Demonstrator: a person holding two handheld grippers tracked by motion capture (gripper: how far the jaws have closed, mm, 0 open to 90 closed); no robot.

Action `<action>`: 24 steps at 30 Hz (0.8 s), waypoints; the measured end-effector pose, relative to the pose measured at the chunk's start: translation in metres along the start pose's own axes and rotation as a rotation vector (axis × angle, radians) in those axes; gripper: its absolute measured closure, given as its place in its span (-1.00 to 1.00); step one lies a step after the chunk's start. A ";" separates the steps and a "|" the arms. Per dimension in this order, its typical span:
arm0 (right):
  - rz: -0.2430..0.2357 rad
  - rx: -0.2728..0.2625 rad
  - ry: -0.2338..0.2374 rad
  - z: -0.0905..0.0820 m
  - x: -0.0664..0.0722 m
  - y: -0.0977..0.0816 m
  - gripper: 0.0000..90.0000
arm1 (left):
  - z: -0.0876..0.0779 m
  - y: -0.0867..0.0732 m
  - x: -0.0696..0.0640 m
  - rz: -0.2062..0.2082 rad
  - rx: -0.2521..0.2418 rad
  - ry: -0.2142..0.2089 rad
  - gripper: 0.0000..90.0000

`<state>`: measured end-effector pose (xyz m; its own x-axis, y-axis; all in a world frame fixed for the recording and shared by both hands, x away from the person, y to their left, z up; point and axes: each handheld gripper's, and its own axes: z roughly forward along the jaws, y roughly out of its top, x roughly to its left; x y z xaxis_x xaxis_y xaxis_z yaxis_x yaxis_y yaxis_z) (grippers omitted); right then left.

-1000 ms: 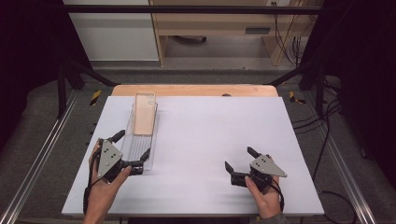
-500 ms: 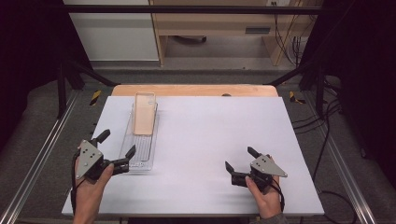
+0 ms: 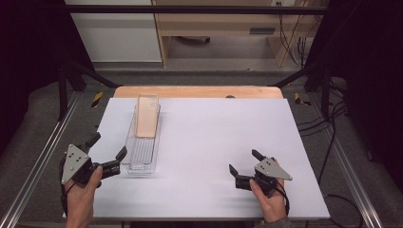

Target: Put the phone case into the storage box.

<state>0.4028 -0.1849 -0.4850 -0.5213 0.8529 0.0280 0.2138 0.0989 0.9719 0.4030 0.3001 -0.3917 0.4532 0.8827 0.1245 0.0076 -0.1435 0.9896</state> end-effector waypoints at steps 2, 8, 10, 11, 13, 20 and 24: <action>0.000 0.000 0.000 0.000 0.000 0.000 -0.92 | -0.001 0.000 0.002 -0.006 -0.004 0.002 -0.94; -0.003 0.001 0.001 0.000 0.000 0.000 -0.92 | -0.005 -0.004 0.006 -0.031 -0.018 0.010 -0.94; -0.003 0.002 0.001 0.000 0.000 0.000 -0.92 | -0.006 -0.006 0.007 -0.033 -0.018 0.014 -0.94; -0.001 0.002 0.000 0.000 0.000 0.000 -0.92 | -0.007 -0.007 0.007 -0.040 -0.020 0.014 -0.94; -0.002 0.002 0.000 0.000 0.000 0.000 -0.92 | -0.008 -0.008 0.008 -0.046 -0.023 0.017 -0.94; 0.001 -0.004 0.000 0.000 -0.001 0.000 -0.92 | -0.010 -0.012 0.013 -0.067 -0.037 0.020 -0.94; 0.000 0.000 0.000 0.000 0.000 0.000 -0.92 | -0.011 -0.015 0.015 -0.074 -0.038 0.023 -0.94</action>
<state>0.4029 -0.1851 -0.4851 -0.5209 0.8531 0.0280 0.2141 0.0989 0.9718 0.3999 0.3200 -0.4039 0.4320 0.9004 0.0520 0.0064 -0.0608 0.9981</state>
